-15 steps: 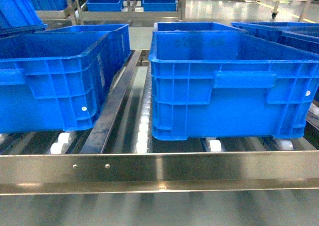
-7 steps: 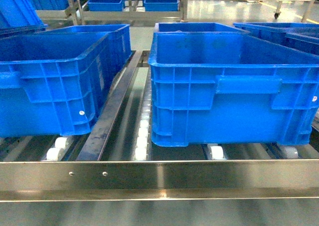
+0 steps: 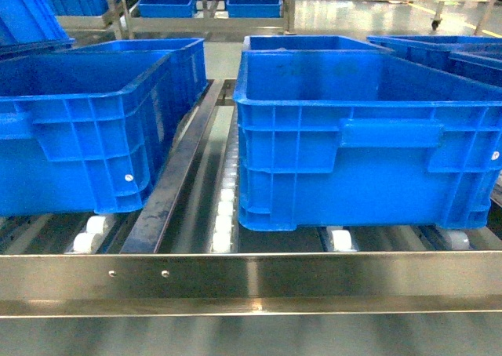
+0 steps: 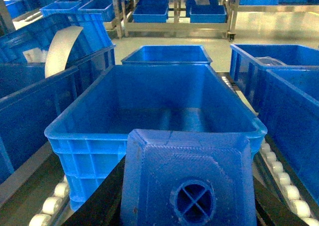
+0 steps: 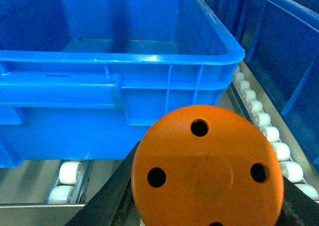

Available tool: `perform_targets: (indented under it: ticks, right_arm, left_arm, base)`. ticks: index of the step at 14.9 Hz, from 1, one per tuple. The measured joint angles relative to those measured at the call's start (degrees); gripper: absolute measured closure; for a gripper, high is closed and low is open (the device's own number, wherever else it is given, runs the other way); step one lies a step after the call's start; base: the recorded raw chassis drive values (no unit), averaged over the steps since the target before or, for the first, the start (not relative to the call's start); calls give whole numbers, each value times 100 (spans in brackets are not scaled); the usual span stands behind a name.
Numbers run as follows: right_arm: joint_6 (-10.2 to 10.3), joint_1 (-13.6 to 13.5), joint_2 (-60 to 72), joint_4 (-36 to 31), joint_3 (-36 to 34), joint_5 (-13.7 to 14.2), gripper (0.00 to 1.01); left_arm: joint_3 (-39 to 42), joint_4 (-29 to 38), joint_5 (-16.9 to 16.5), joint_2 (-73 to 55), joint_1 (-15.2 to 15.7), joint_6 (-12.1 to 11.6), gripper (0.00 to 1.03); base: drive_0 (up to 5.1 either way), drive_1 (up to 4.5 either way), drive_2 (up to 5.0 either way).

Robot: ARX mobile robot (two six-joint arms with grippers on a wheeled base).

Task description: Sort blue parts and orange caps into right shelf containers

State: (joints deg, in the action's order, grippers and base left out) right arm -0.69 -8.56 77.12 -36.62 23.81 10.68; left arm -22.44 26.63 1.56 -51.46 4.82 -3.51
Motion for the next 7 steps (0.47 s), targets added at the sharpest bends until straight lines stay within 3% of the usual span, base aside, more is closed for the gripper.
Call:
perform_targets:
  ticks: [7]
  right_arm:
    - [0, 0, 0, 0, 0, 0, 57]
  left_arm:
    - [0, 2, 0, 0, 0, 0, 59]
  base:
    - [0, 0, 0]
